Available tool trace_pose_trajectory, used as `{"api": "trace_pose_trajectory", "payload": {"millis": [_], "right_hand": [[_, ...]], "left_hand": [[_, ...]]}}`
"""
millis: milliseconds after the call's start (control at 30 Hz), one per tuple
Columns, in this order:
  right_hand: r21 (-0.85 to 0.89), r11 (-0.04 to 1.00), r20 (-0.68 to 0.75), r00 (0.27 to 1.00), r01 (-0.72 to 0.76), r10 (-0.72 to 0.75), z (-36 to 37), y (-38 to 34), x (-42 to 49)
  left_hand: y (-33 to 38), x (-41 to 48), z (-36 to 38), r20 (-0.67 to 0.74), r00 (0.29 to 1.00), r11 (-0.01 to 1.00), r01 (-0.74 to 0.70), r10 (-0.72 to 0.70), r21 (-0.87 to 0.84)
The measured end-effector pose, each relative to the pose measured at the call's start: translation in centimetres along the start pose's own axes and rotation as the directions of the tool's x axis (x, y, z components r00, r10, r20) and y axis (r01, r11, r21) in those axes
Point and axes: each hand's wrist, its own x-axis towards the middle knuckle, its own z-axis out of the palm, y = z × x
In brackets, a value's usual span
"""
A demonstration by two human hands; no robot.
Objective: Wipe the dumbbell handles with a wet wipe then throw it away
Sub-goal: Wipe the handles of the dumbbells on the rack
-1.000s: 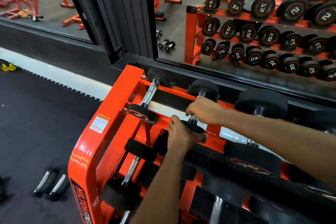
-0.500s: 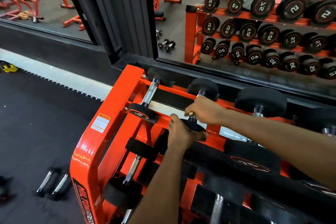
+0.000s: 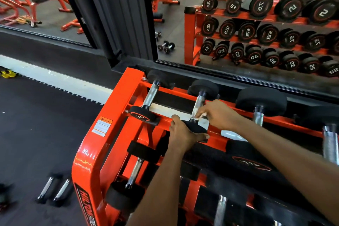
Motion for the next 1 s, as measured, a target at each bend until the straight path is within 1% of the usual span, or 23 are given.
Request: {"api": "trace_pose_trajectory", "payload": {"millis": [33, 67, 100, 133, 167, 200, 233, 267, 367, 433, 500, 533, 567, 600, 700, 767, 833, 867, 933, 967, 1000], "right_hand": [[0.097, 0.988, -0.069, 0.990, -0.116, 0.123, 0.0, 0.2, -0.3], [0.228, 0.943, -0.160, 0.946, -0.244, 0.283, 0.2, 0.5, -0.7], [0.375, 0.857, -0.229, 0.861, -0.353, 0.454, 0.5, 0.5, -1.2], [0.495, 0.750, -0.246, 0.757, -0.438, 0.605, 1.0, 0.7, -1.7], [0.574, 0.647, -0.208, 0.676, -0.502, 0.707, 1.7, 0.6, -1.8], [0.614, 0.559, -0.130, 0.628, -0.557, 0.768, 2.5, 0.3, -1.8], [0.627, 0.506, -0.052, 0.617, -0.592, 0.785, 3.1, -0.2, -1.6], [0.626, 0.489, 0.003, 0.630, -0.607, 0.777, 3.7, -1.0, -1.2], [0.578, 0.511, 0.085, 0.670, -0.636, 0.737, 5.1, -2.1, 0.3], [0.574, 0.481, 0.117, 0.648, -0.662, 0.753, 5.5, -1.7, 1.5], [0.680, 0.352, 0.159, 0.597, -0.644, 0.786, 5.5, -1.0, 2.7], [0.752, 0.274, 0.165, 0.575, -0.599, 0.802, 5.2, -1.0, 3.1], [0.801, 0.228, 0.158, 0.564, -0.553, 0.811, 5.1, -1.1, 3.4], [0.814, 0.213, 0.166, 0.568, -0.540, 0.807, 4.9, -1.4, 3.2], [0.763, 0.301, 0.209, 0.658, -0.572, 0.723, 5.4, -1.7, 1.9], [0.741, 0.316, 0.250, 0.680, -0.593, 0.689, 5.5, -1.8, 1.1], [0.795, 0.245, 0.223, 0.643, -0.555, 0.733, 4.8, -2.1, 1.6], [0.850, 0.171, 0.207, 0.614, -0.499, 0.762, 4.3, -2.4, 2.2], [0.947, -0.041, 0.229, 0.578, -0.320, 0.783, 3.7, -2.9, 3.3], [0.956, -0.071, 0.232, 0.579, -0.286, 0.782, 3.9, -2.8, 3.7], [0.946, -0.045, 0.235, 0.586, -0.320, 0.775, 4.4, -2.6, 3.6]], "left_hand": [[-0.1, 0.0, -0.1, 0.005, 1.000, 1.000, -0.006, 0.006, 0.004], [-0.1, 0.0, -0.2, 0.011, 1.000, 1.000, -0.014, 0.014, 0.002], [-0.2, 0.0, -0.2, 0.017, 1.000, 1.000, -0.016, 0.016, -0.002], [-0.1, 0.0, -0.2, 0.022, 1.000, 1.000, -0.017, 0.017, -0.002], [-0.2, 0.0, -0.3, 0.026, 1.000, 1.000, -0.016, 0.016, 0.002], [-0.2, 0.1, -0.4, 0.029, 0.999, 1.000, -0.019, 0.018, 0.007], [-0.1, 0.1, -0.4, 0.036, 0.999, 1.000, -0.020, 0.020, 0.014], [-0.2, 0.2, -0.5, 0.044, 0.999, 1.000, -0.021, 0.020, 0.015], [-0.4, 0.5, -0.8, 0.083, 0.996, 0.999, -0.032, 0.030, 0.025], [-0.5, 0.7, -0.9, 0.112, 0.993, 0.999, -0.036, 0.031, 0.040], [-0.6, 0.7, -0.9, 0.122, 0.992, 0.998, -0.046, 0.040, 0.043], [-0.6, 0.7, -0.9, 0.116, 0.992, 0.998, -0.052, 0.047, 0.044], [-0.6, 0.7, -0.8, 0.109, 0.993, 0.997, -0.056, 0.051, 0.046], [-0.6, 0.6, -0.7, 0.104, 0.993, 0.997, -0.059, 0.054, 0.046], [-0.5, 0.6, -0.6, 0.086, 0.995, 0.997, -0.059, 0.055, 0.047], [-0.5, 0.7, -0.5, 0.077, 0.996, 0.997, -0.055, 0.051, 0.052], [-0.5, 0.6, -0.4, 0.070, 0.996, 0.997, -0.051, 0.047, 0.050], [-0.4, 0.6, -0.4, 0.065, 0.997, 0.998, -0.050, 0.047, 0.049], [-0.4, 0.6, -0.4, 0.060, 0.997, 0.997, -0.047, 0.044, 0.054], [-0.4, 0.5, -0.4, 0.060, 0.997, 0.998, -0.045, 0.042, 0.055], [-0.4, 0.5, -0.5, 0.062, 0.997, 0.998, -0.042, 0.039, 0.056]]}}
